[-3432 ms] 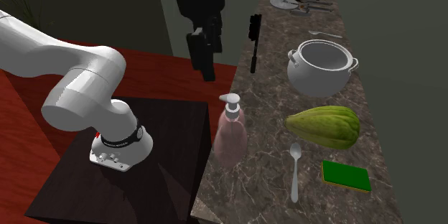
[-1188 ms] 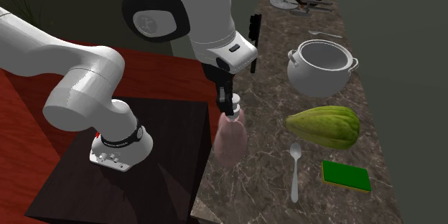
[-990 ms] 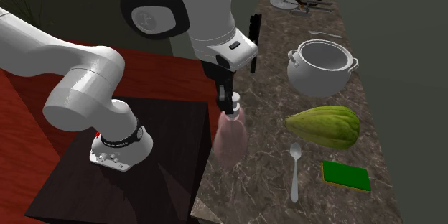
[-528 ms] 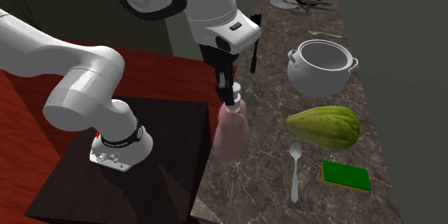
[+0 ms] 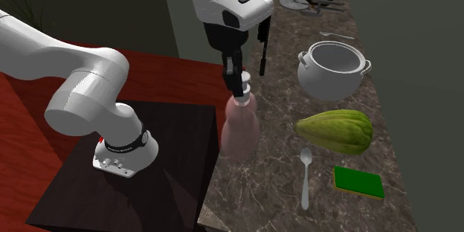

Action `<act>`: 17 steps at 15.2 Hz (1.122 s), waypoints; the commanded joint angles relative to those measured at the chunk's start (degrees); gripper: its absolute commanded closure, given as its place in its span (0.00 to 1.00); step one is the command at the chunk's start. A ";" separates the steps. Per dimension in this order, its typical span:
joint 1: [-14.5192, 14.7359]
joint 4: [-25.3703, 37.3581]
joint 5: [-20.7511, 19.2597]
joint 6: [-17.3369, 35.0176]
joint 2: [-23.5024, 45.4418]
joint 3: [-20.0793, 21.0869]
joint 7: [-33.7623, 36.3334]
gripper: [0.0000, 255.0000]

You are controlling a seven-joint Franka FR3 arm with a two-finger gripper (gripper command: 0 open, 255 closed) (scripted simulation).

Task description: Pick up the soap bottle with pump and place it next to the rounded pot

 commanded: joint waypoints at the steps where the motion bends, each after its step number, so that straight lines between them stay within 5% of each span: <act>1: -0.01 1.64 0.01 -1.56 0.01 -0.03 -0.07 1.00; 17: 0.08 15.47 0.19 -13.08 2.33 0.12 -0.20 1.00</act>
